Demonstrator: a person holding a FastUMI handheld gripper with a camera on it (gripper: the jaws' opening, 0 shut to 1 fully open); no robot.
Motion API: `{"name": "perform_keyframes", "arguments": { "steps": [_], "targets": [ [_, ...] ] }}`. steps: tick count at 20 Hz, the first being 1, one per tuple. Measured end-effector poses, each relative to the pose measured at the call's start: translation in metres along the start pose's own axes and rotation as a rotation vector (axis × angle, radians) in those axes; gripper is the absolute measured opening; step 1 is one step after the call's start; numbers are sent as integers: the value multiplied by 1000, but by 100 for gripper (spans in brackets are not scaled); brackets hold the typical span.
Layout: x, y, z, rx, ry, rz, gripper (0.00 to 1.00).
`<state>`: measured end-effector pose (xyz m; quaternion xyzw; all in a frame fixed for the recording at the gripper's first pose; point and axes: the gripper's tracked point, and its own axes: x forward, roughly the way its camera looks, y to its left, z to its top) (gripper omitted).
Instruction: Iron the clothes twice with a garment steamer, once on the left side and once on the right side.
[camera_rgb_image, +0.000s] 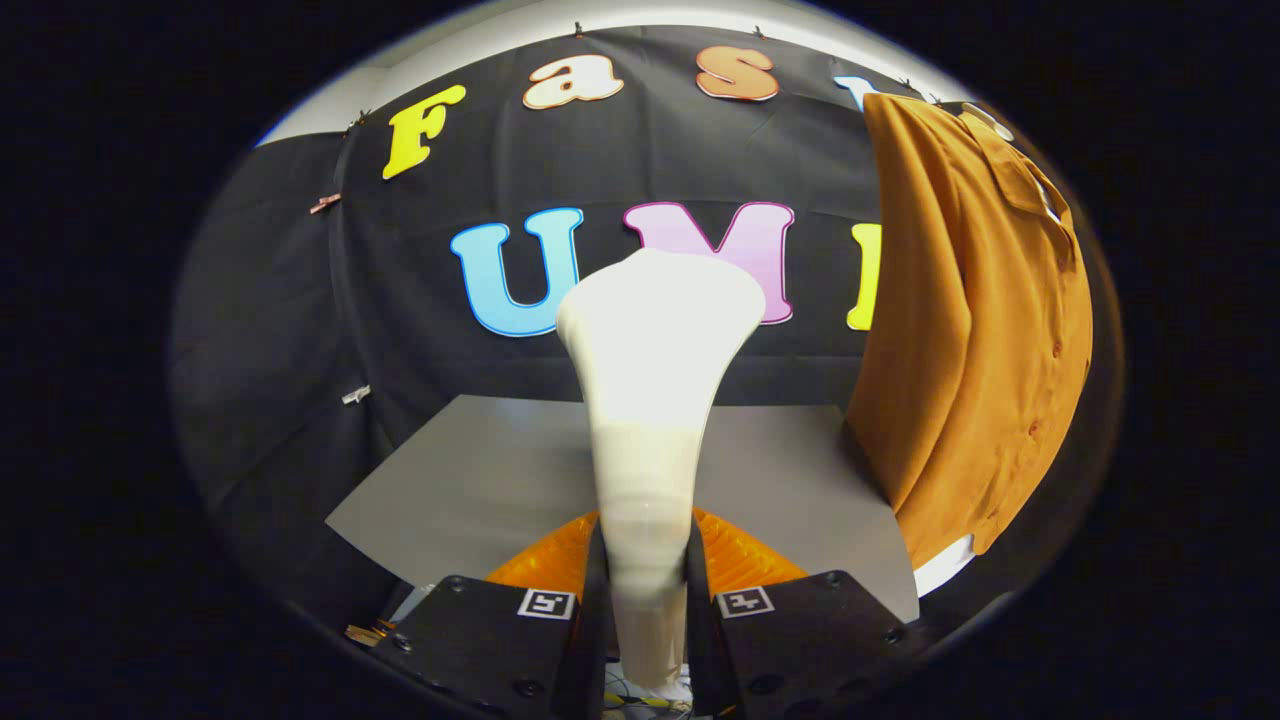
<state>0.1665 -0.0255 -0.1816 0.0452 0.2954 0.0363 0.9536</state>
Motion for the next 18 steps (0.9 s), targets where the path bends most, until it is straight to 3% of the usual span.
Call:
{"name": "perform_keyframes", "arguments": {
  "steps": [11, 18],
  "targets": [
    [-99, 26, 5, 46, -137, -48, 37],
    [-170, -21, -2, 56, -204, -204, 36]
  ]
}}
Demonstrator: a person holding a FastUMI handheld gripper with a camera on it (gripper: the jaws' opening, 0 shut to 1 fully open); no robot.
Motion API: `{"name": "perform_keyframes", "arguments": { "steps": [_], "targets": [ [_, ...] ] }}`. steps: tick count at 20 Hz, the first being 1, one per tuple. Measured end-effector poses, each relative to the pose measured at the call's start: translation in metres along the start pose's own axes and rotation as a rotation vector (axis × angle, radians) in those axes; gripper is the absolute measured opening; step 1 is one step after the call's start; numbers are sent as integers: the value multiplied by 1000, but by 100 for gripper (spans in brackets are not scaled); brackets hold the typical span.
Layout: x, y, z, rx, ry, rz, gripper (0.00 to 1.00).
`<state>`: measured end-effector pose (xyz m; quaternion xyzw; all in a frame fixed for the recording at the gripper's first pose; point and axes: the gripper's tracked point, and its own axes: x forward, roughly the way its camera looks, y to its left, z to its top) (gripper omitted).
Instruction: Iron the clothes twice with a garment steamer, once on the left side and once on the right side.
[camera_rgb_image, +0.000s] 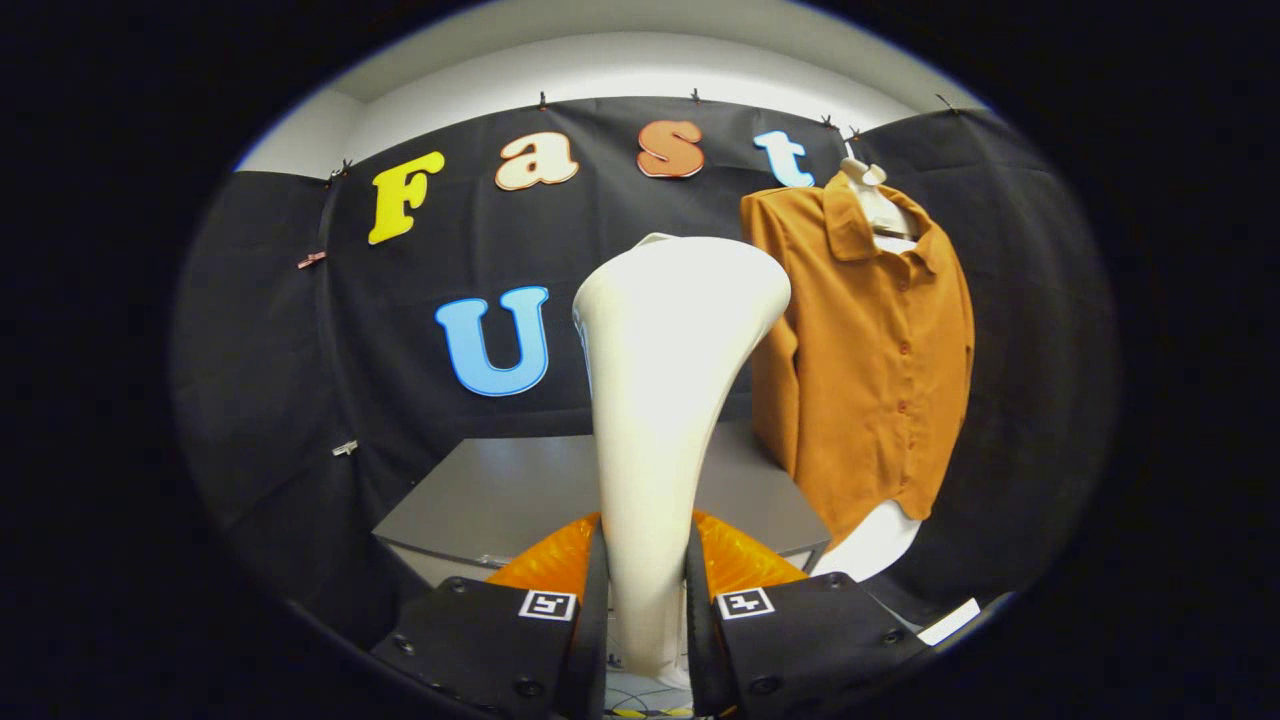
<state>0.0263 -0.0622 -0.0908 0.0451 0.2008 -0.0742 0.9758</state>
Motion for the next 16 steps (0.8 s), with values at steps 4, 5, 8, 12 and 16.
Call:
{"name": "perform_keyframes", "arguments": {
  "steps": [4, 5, 8, 12, 16],
  "targets": [
    [-10, -52, 14, 32, -35, -72, 36],
    [-8, -64, 18, 35, -40, -80, 36],
    [6, -104, 25, 44, -40, -78, 36],
    [39, -154, 40, 60, -38, -36, 36],
    [79, -191, 45, 75, -15, 45, 36]
  ]
}}
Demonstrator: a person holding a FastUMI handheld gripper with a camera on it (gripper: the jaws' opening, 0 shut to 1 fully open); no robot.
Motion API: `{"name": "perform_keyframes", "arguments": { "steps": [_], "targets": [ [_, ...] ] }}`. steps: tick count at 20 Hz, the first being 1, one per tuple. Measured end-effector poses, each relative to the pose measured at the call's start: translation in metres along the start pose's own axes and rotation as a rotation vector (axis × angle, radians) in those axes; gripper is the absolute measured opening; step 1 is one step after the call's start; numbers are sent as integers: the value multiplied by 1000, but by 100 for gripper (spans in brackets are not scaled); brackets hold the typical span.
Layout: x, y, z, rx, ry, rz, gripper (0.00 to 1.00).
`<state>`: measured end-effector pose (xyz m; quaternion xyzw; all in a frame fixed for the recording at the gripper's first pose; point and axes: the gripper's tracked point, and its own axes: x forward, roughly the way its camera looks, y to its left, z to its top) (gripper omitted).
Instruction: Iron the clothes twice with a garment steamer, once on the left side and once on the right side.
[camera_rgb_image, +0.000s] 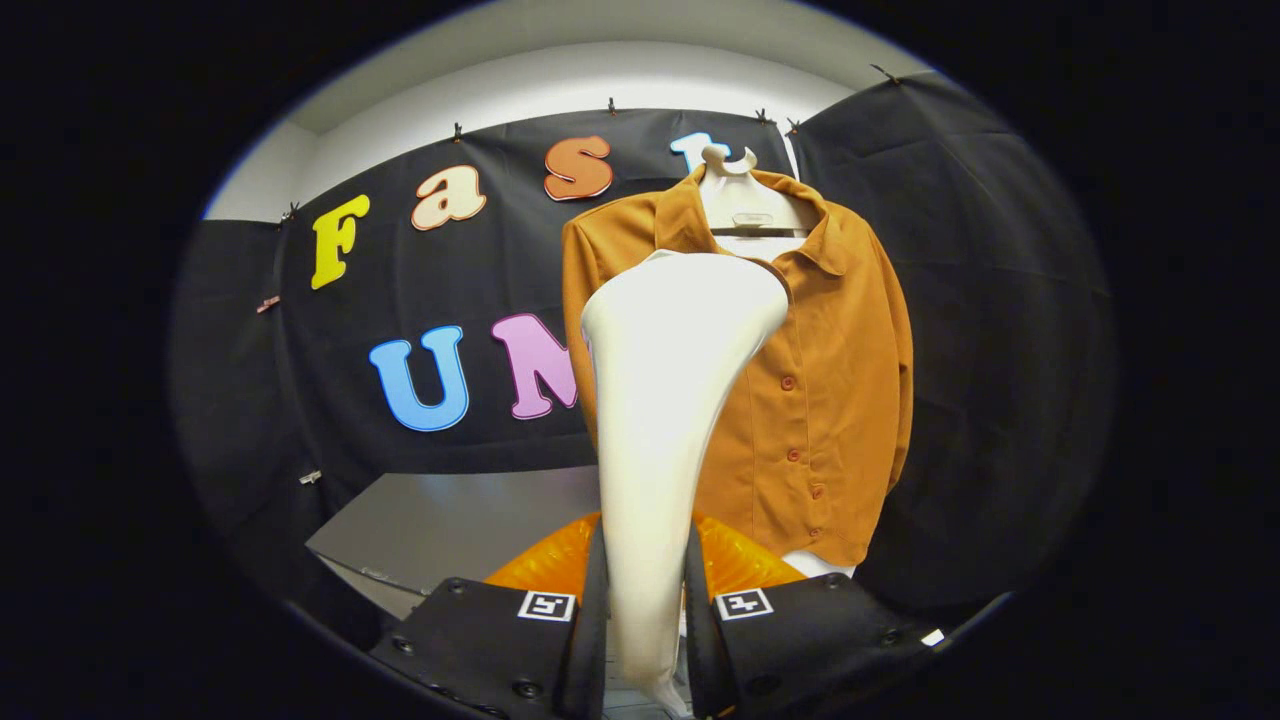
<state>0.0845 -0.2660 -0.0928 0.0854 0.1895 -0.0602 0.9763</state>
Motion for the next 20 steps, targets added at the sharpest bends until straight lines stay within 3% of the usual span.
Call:
{"name": "perform_keyframes", "arguments": {
  "steps": [11, 20],
  "targets": [
    [82, -35, 2, 42, 71, 172, 36],
    [120, -51, -43, 85, 194, 240, 36]
  ]
}}
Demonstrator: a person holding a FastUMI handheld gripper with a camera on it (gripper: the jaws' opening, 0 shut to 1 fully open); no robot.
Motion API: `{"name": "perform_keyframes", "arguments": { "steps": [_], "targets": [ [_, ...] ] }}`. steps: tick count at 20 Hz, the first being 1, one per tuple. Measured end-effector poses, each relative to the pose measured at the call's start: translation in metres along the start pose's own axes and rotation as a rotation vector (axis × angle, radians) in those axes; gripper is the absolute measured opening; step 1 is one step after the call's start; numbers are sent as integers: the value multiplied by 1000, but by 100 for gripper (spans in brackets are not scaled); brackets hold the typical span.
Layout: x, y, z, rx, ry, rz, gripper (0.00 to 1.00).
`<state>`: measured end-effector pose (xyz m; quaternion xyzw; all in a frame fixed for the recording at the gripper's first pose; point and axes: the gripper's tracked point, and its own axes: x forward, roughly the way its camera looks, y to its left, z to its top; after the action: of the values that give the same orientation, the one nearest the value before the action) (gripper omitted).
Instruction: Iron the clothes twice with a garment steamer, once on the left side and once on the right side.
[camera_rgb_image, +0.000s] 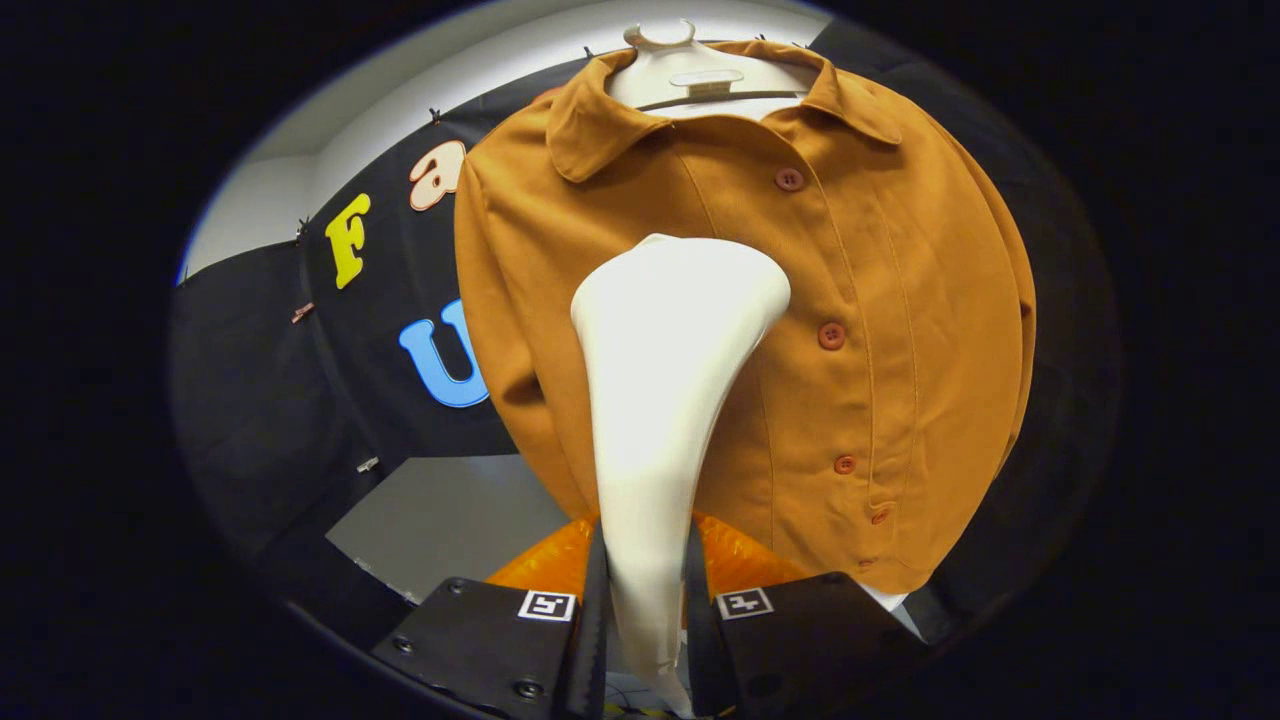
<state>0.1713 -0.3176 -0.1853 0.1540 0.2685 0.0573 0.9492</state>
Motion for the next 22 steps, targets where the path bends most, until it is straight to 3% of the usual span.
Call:
{"name": "perform_keyframes", "arguments": {
  "steps": [10, 22],
  "targets": [
    [22, -30, -57, 39, 137, -2, 37],
    [16, -48, -123, 75, 275, -96, 37]
  ]
}}
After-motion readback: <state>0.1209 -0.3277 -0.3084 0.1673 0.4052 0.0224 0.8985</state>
